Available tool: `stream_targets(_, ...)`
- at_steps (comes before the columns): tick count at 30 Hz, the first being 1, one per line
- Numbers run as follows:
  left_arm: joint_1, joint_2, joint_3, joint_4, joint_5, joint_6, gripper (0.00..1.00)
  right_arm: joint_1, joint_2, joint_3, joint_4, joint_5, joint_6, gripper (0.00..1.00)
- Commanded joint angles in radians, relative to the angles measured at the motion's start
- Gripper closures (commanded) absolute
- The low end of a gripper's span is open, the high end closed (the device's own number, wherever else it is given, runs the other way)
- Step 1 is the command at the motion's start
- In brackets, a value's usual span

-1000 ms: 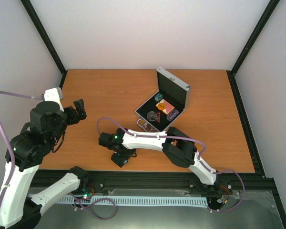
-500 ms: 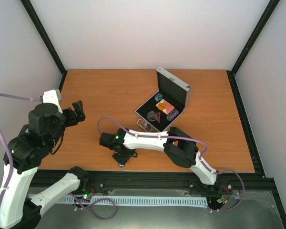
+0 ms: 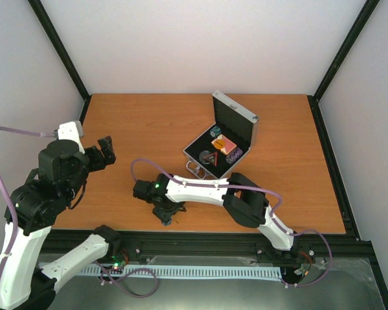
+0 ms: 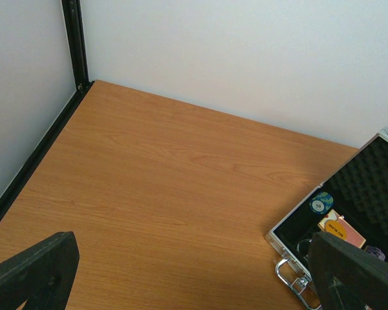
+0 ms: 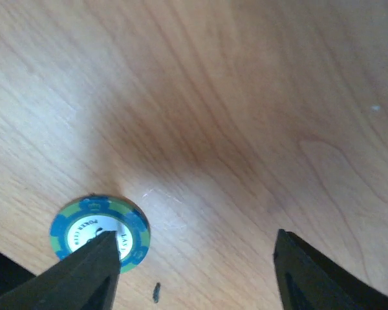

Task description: Pack up texas hold em set

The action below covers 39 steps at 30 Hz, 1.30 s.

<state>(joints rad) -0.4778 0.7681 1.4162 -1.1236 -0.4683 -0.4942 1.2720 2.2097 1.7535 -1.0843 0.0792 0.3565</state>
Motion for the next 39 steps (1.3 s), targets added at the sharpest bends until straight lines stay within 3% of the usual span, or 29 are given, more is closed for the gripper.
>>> stream_targets(1, 0.004, -0.005, 0.01, 0.003, -0.013, 0.005, 0.0, 0.004, -0.021, 0.098, -0.05, 0.048, -0.01, 0.27)
stream_targets(5, 0.004, -0.006, 0.008, 0.01, -0.015, 0.008, 0.0, 0.004, -0.03, 0.157, -0.08, 0.038, -0.02, 0.03)
stream_targets(7, 0.004, -0.004, 0.009, 0.013, -0.012, 0.008, 0.0, 0.004, -0.033, 0.163, -0.081, 0.02, -0.029, 0.0)
stream_targets(17, 0.004, -0.016, 0.012, -0.015, -0.014, 0.006, 0.0, 0.009, -0.021, 0.077, -0.013, -0.139, -0.004, 0.01)
stream_targets(28, 0.005, -0.022, 0.01, -0.036, -0.017, 0.002, 0.0, 0.009, -0.002, -0.027, 0.052, -0.176, 0.005, 0.11)
stream_targets(39, 0.004, -0.03, 0.002, -0.041, -0.025, -0.001, 0.0, 0.016, 0.065, 0.025, 0.031, -0.177, -0.01, 0.19)
